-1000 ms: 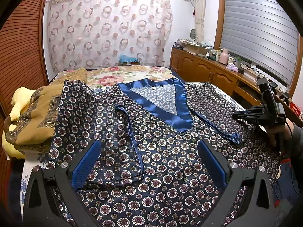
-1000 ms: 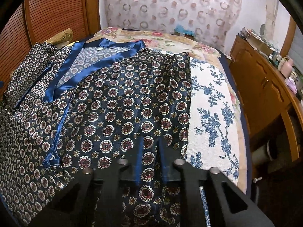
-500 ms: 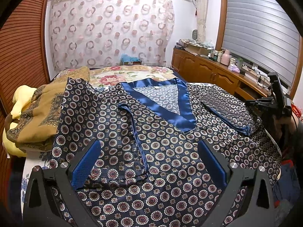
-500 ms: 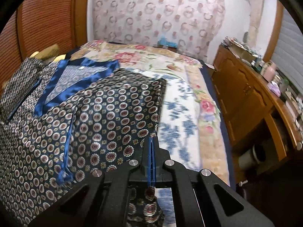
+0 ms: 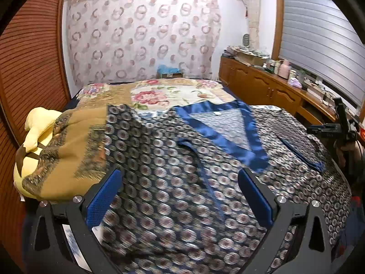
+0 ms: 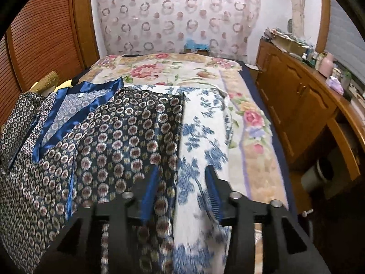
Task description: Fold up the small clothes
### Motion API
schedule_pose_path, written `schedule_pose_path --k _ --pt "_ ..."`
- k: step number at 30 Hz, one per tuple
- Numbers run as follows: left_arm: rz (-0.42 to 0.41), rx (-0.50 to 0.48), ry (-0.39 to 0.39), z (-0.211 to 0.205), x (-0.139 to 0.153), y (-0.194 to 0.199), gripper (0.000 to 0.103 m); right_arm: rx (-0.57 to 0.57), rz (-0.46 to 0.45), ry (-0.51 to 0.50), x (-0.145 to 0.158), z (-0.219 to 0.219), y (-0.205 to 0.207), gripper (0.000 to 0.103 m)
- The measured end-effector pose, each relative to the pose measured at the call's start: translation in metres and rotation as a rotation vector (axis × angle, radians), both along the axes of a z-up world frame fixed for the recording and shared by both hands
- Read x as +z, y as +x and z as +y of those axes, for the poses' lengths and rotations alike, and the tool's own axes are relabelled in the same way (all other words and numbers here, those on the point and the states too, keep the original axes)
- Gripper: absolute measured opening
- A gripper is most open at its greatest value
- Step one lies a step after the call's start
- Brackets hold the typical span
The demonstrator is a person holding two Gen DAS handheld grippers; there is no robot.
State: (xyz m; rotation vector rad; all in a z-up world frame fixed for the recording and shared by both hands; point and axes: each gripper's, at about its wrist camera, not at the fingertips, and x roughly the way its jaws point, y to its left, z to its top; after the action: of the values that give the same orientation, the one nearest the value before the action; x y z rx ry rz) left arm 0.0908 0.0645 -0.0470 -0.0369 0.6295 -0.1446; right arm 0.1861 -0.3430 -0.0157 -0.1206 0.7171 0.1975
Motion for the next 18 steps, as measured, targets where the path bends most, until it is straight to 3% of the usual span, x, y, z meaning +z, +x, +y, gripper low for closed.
schedule_pose_path --k 8,13,18 --pt "0.043 0.040 -0.012 0.040 -0.002 0.032 0.094 0.010 0.047 -0.031 -0.018 -0.002 0.044 0.046" --pt "0.059 0.048 -0.023 0.053 0.000 0.055 0.079 0.024 0.038 -0.015 -0.016 -0.004 0.056 0.047" --pt "0.091 0.046 -0.005 0.057 -0.002 0.082 0.073 0.030 0.039 -0.020 -0.016 -0.003 0.060 0.050"
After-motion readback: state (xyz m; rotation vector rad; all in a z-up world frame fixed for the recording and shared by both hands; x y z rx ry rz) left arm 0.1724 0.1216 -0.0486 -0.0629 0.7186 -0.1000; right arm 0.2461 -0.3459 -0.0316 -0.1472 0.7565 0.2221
